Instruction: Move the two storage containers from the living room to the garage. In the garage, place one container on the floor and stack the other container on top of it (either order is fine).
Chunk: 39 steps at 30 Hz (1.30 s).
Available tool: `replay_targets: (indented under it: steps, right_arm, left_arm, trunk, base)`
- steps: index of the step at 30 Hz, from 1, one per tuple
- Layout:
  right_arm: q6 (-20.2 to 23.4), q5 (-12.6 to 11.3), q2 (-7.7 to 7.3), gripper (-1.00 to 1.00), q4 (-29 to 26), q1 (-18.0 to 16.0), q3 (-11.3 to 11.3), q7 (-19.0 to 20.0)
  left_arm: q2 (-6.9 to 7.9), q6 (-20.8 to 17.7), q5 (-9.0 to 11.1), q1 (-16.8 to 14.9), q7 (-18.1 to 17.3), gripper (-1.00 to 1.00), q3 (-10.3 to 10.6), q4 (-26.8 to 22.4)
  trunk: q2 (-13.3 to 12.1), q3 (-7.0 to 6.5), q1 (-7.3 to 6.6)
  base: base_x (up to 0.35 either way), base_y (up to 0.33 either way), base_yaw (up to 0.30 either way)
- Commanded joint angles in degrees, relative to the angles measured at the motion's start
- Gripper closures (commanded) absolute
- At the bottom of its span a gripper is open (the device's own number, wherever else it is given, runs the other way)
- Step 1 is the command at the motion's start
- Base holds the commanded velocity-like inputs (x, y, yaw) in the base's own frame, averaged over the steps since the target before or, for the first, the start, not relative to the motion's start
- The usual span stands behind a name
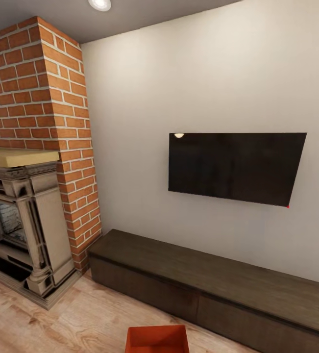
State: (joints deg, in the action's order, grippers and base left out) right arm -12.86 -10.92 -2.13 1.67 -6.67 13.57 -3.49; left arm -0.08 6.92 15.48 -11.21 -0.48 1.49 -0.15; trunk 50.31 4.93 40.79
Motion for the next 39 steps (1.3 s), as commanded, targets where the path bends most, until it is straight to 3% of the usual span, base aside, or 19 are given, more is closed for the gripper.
replay_targets:
  steps: [1,39]
  right_arm:
    - [-0.3,-0.5,0.02,-1.0,0.2,-0.1,0.5,0.0]
    - [-0.5,-0.5,-0.07,-1.0,0.2,-0.1,0.4,-0.1]
  left_arm:
    - [-0.01,0.2,0.4,0.0,0.0,-1.0,0.2,0.1]
    - [0.03,0.2,0.4,-0.1,0.0,-1.0,0.2,0.0]
  trunk:
    - [0.1,0.09,0.03]
    - [0.1,0.09,0.03]
  base:
    - [0.158,0.0,0.0]
    - [0.015,0.0,0.009]
